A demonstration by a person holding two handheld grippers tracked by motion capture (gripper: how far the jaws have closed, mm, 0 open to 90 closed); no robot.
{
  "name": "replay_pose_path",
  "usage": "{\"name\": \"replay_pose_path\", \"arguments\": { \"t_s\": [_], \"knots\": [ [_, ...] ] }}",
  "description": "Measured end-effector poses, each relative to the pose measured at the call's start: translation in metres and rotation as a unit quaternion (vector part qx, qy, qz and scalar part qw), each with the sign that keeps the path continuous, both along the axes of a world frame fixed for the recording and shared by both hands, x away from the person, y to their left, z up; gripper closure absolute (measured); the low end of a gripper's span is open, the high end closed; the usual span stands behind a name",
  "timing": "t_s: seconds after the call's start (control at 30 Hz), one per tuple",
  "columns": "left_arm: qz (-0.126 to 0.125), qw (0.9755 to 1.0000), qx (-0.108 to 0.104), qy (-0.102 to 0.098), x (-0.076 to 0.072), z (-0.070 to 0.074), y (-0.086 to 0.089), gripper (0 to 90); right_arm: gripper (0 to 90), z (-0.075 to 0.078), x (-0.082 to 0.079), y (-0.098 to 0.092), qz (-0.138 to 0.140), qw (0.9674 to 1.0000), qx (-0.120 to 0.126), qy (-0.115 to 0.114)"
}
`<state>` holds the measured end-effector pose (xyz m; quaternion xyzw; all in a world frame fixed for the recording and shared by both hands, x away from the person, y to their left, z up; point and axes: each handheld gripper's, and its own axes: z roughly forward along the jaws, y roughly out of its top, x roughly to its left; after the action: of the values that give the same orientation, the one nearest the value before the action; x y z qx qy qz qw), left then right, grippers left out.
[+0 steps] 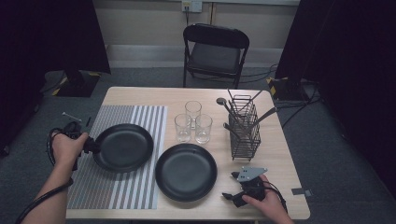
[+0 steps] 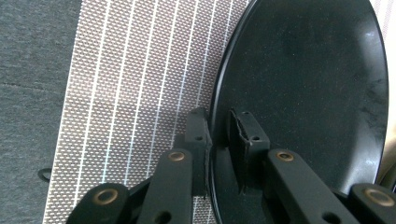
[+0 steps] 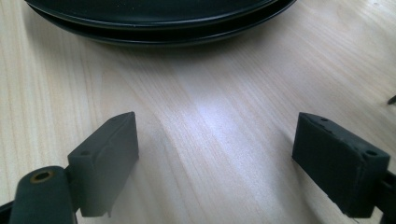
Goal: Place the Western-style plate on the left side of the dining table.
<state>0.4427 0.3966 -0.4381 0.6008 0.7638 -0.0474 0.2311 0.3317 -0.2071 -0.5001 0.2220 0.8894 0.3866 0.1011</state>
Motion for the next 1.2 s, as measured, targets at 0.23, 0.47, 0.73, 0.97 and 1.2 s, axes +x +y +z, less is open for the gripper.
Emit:
{"name": "replay_pose_path", "arguments": {
  "t_s": [0.23,0.47,0.73,0.97,1.2],
  "knots": [
    [0.0,1.0,0.0,0.001,-0.0004,-0.0027,0.0018,78.4,13.8,0.0,0.0,0.0,0.0,1.0,0.0,0.0],
    [0.002,1.0,-0.001,0.004,-0.0011,-0.0044,0.0023,78.6,13.8,0.0,-0.0003,0.0,-0.001,1.0,0.0,0.001],
    [0.005,0.9999,0.007,0.009,-0.0009,-0.006,0.0021,78.7,13.8,0.0,-0.0004,0.0,-0.002,1.0,0.0,0.001],
    [0.005,0.9998,0.014,0.012,-0.001,-0.0067,0.0019,79.0,13.8,0.0,-0.0004,0.0,-0.002,1.0,0.0,0.001],
    [0.008,0.9998,0.015,0.013,-0.0015,-0.0095,0.002,79.3,13.7,0.0,-0.0005,0.0,-0.002,1.0,0.0,0.001]
  ]
}}
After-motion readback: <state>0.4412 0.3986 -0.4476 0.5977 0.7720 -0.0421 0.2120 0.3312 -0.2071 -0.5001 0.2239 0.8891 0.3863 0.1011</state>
